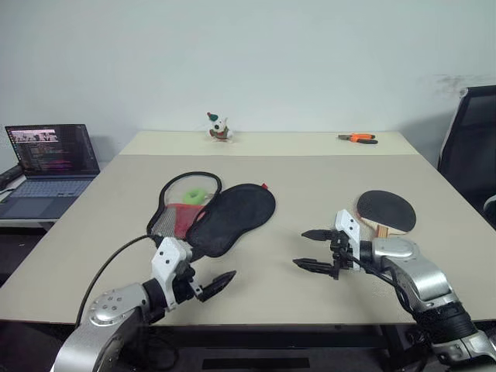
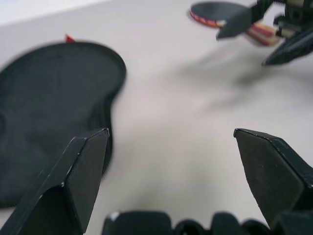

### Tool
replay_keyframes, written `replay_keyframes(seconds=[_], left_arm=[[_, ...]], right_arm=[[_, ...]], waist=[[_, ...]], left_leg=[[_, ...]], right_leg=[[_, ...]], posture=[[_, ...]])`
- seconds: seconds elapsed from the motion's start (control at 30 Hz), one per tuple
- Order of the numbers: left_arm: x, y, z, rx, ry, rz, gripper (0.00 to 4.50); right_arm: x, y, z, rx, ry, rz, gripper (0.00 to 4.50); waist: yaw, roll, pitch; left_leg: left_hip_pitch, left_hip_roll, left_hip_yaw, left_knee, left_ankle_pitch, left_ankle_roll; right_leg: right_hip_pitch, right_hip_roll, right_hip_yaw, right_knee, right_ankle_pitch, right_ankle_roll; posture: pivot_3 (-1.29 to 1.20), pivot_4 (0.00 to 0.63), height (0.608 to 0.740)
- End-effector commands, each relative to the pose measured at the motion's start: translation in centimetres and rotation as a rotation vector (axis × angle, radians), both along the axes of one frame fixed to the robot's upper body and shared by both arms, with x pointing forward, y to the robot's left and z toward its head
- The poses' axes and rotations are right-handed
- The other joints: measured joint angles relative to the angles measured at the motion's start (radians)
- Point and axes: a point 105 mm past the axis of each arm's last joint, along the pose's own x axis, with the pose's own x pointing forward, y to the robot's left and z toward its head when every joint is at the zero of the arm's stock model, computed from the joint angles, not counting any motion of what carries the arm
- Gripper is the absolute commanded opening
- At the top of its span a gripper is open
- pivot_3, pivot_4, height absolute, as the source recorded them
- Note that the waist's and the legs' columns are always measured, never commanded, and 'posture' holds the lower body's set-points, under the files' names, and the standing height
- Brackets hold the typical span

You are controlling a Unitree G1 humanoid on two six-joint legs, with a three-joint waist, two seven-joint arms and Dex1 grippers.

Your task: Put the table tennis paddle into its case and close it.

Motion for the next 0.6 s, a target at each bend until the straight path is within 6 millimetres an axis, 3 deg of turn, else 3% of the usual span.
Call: replay_keyframes(seconds=[0.03,0.3,0.47,0.6], left_arm=[[0.4,-0.1,0.5,-0.019,-0.032,-0.008,4.5],[1.8,0.5,1.6,-0.062,-0.057,-0.018,4.5],[2.4,3.0,2.8,-0.043,-0.075,0.012,4.5],[2.1,4.6,2.4,0.003,-0.048,0.001,4.5]], right_arm=[[-0.4,-0.5,1.2,-0.003,-0.036,-0.006,4.47],[0.6,-0.2,3.3,0.057,-0.048,-0.093,4.47],[0.3,1.4,4.0,0.123,-0.004,-0.115,4.47],[0.4,3.1,4.1,0.165,0.005,-0.11,4.47]], waist=[[0.001,0.0,0.0],[-0.001,0.0,0.0],[-0.002,0.0,0.0],[-0.002,0.0,0.0]], left_leg=[[0.0,0.0,0.0,0.0,0.0,0.0],[0.0,0.0,0.001,0.002,0.0,0.0],[0.0,0.003,0.0,0.0,0.0,0.0],[0.0,0.003,0.0,0.0,0.0,0.0]], right_leg=[[0.0,0.0,0.0,0.0,0.0,0.0],[0.001,0.0,0.0,0.0,-0.002,0.004],[0.0,0.003,0.0,0.0,-0.002,0.002],[-0.001,0.003,0.0,0.0,-0.002,0.001]], posture=[[0.0,0.15,0.74],[0.0,0.15,0.74],[0.0,0.15,0.74],[0.0,0.15,0.74]])
